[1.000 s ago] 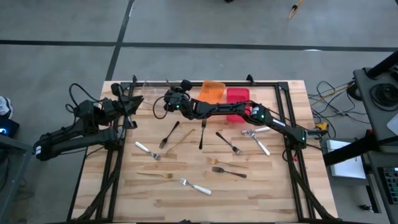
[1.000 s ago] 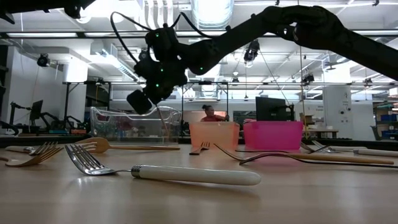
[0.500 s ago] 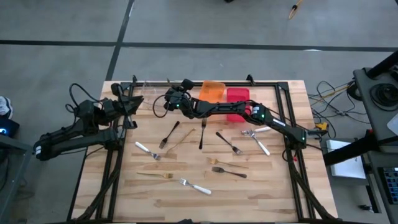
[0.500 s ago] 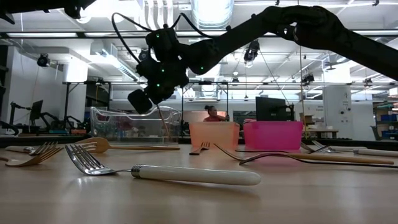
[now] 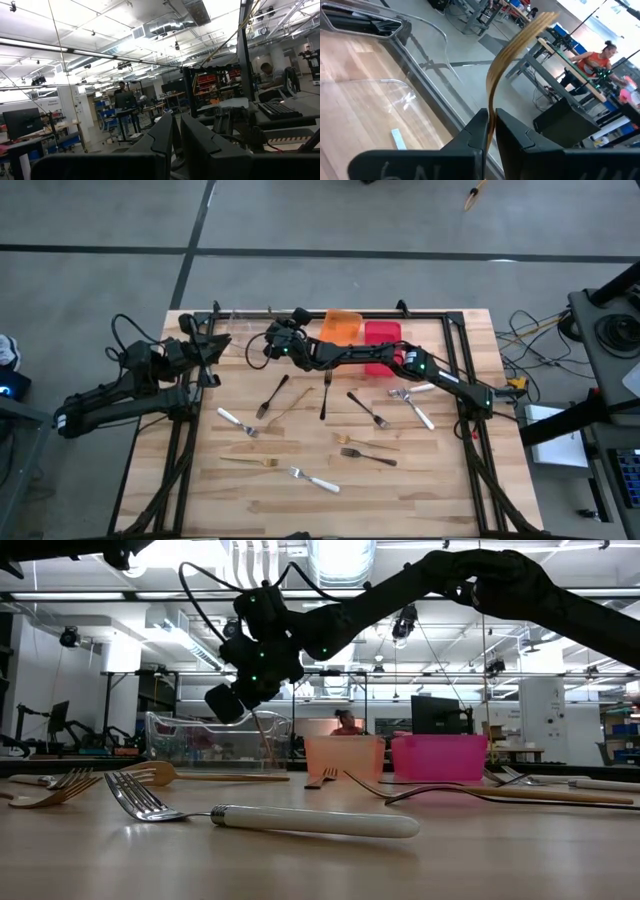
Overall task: Sort silverware by color (type)
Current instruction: Put the gold fork into the transparent bin
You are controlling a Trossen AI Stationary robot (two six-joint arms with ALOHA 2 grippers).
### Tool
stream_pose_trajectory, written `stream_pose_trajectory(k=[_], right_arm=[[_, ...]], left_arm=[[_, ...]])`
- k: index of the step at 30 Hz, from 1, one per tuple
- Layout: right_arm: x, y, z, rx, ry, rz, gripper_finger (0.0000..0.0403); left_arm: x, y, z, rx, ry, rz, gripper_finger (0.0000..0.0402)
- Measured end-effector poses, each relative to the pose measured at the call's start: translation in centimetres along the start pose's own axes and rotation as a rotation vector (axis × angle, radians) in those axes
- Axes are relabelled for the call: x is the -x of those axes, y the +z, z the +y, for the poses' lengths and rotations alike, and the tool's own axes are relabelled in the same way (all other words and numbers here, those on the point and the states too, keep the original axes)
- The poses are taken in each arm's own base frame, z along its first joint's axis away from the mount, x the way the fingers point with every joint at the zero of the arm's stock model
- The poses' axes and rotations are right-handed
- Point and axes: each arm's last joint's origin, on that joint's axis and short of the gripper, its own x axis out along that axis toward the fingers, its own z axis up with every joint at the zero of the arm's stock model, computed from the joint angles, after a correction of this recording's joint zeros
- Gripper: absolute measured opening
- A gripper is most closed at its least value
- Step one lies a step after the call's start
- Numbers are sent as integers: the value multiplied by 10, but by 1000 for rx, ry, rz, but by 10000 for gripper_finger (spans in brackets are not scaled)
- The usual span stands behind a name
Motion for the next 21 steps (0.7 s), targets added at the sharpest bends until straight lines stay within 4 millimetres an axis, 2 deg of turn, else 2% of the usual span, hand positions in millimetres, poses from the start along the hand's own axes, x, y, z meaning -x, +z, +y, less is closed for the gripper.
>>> stream_pose_trajectory(k=[21], right_arm=[[-2,-2,-1,-60,28,4,20]], left_arm=[[0,0,0,0,0,0,22]])
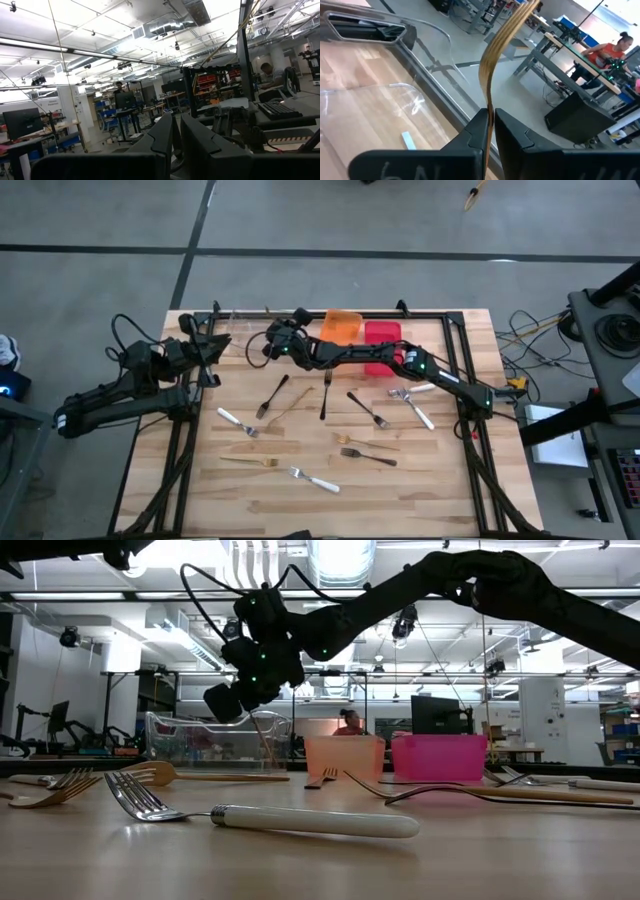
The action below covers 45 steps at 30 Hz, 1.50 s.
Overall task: Sort silverware by color (type)
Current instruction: Put the gold fork into the transparent bin
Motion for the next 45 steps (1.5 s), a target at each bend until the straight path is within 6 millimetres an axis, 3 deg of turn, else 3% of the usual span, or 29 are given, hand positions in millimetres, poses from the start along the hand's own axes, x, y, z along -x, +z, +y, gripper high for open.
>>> stream_pose_trajectory(k=[6,15,20,26,33,38,45], right_arm=[[0,-1,0,-57,0,6,24],[0,-1,1,-89,28,8,99],[9,8,2,-26,36,-8,113],[54,47,-12,34,87,4,101],[123,76,-47,111,178,170,75],[172,77,-73,123,208,304,61],[235,63,-89,87,177,255,52]], left_arm=[[0,0,0,0,0,0,22],[0,0,0,0,0,-1,22],[0,0,0,0,0,-1,22],[0,0,0,0,0,-1,22],[0,0,0,7,0,-1,22],[-1,-1,0,31,-6,4,22],[-14,-5,-1,86,-25,59,9]])
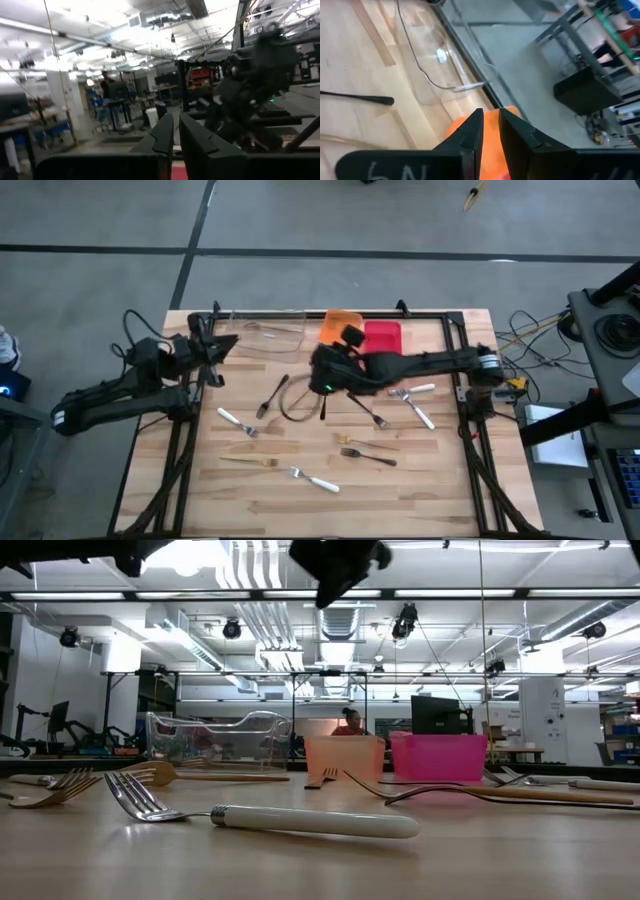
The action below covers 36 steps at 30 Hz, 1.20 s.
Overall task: Sort silverware by color (type)
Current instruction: Put the gold fork into the transparent bin
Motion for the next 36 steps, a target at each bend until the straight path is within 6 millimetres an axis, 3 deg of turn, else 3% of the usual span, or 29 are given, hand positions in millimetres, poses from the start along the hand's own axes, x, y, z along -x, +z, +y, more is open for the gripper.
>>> stream_pose_trajectory(k=[5,9,12,18,27,36], right_arm=[[23,-34,-2,-45,-25,-88,52],[29,-58,-8,-88,11,-164,52],[29,-75,-13,-69,115,-217,52],[29,-98,-27,-61,349,-429,52],[31,-117,-61,-95,428,-563,52],[25,-130,-67,-16,408,-557,52]], left_arm=[[-21,-17,-3,116,-48,110,2],[-40,-39,-6,221,-51,222,1],[-53,-51,-8,235,-54,297,0],[-88,-53,-6,243,-62,487,0],[-135,-51,5,-40,-90,843,0],[-158,-63,35,-195,-139,1074,0]])
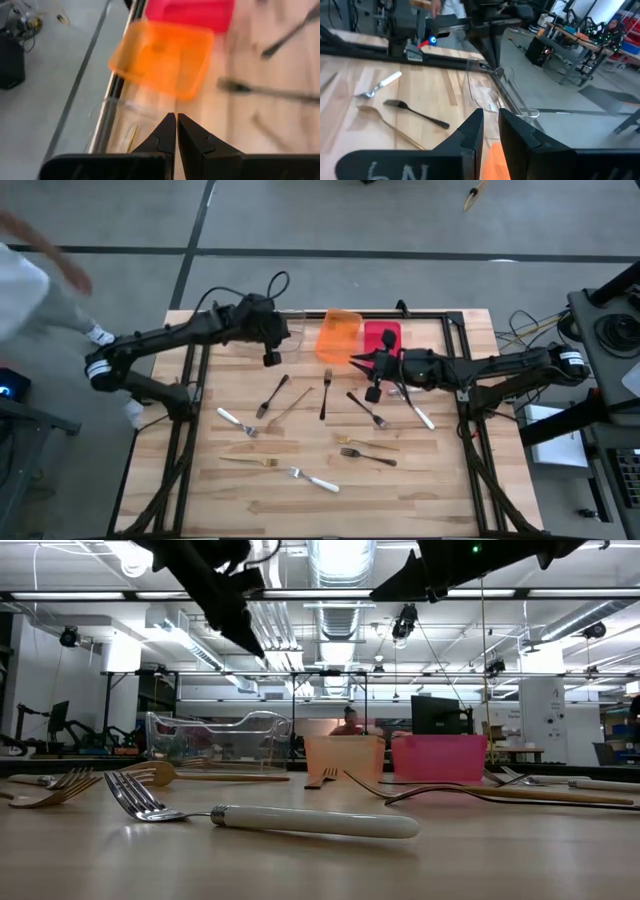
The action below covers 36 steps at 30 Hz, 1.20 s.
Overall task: Sort silverware by color (type)
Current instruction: Put the gold fork into the transparent bin
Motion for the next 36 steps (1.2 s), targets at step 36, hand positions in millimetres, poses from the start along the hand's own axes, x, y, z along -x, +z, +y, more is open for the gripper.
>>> stream_pose_trajectory(k=[36], right_arm=[[-3,-23,-10,14,-5,64,52]], left_arm=[[-108,-61,75,-57,7,568,0]])
